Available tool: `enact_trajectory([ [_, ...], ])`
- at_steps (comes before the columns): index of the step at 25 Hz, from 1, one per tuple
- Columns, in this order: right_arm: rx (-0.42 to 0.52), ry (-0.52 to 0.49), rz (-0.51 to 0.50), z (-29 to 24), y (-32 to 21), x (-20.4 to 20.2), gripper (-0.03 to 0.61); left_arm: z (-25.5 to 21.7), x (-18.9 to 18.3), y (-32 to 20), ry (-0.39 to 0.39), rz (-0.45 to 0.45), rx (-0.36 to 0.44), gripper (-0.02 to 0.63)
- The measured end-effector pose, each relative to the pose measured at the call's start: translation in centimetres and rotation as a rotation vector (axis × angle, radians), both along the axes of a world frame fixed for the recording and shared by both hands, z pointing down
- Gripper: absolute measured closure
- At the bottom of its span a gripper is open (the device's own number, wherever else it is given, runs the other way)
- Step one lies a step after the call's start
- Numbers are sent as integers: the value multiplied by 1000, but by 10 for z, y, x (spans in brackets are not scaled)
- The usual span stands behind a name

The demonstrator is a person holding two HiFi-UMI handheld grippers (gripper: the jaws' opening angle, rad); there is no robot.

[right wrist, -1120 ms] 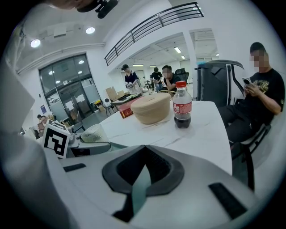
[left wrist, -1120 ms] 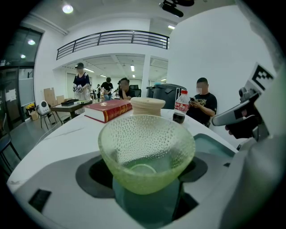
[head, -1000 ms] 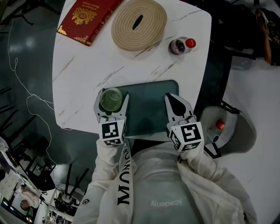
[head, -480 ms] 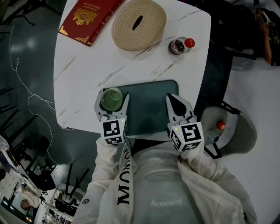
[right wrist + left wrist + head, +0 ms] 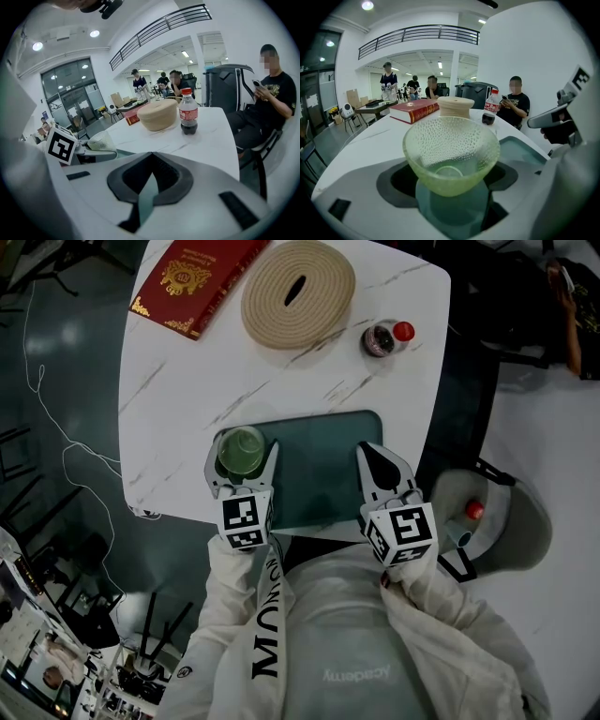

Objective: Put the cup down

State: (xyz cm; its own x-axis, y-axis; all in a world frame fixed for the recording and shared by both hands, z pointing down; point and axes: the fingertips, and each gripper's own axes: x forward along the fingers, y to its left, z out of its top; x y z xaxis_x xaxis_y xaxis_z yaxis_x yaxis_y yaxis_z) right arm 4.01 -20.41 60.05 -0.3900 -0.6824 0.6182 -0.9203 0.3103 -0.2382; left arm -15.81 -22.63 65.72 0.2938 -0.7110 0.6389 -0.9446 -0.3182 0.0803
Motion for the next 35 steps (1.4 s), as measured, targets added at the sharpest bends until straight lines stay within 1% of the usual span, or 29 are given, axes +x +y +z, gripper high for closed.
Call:
enact_trajectory([
  [9, 16, -14, -11, -8, 10, -5, 574, -9, -7, 11, -22, -26, -3, 218],
  [15, 40, -16, -18, -20, 21, -9, 574, -17, -14, 33, -27, -50, -11, 218],
  [24, 72, 12, -51, -37, 53, -18, 574, -50, -22, 64, -34, -76, 42, 218],
  [29, 98, -6, -82, -49, 74, -25, 574, -64, -29, 86, -39, -91, 67, 218],
  [31, 106, -11, -90, -53, 82, -27, 574, -67, -30, 97, -40, -95, 63, 218],
  [35, 109, -23, -89, -60, 97, -26, 574, -79, -30, 113, -39, -90, 83, 218],
])
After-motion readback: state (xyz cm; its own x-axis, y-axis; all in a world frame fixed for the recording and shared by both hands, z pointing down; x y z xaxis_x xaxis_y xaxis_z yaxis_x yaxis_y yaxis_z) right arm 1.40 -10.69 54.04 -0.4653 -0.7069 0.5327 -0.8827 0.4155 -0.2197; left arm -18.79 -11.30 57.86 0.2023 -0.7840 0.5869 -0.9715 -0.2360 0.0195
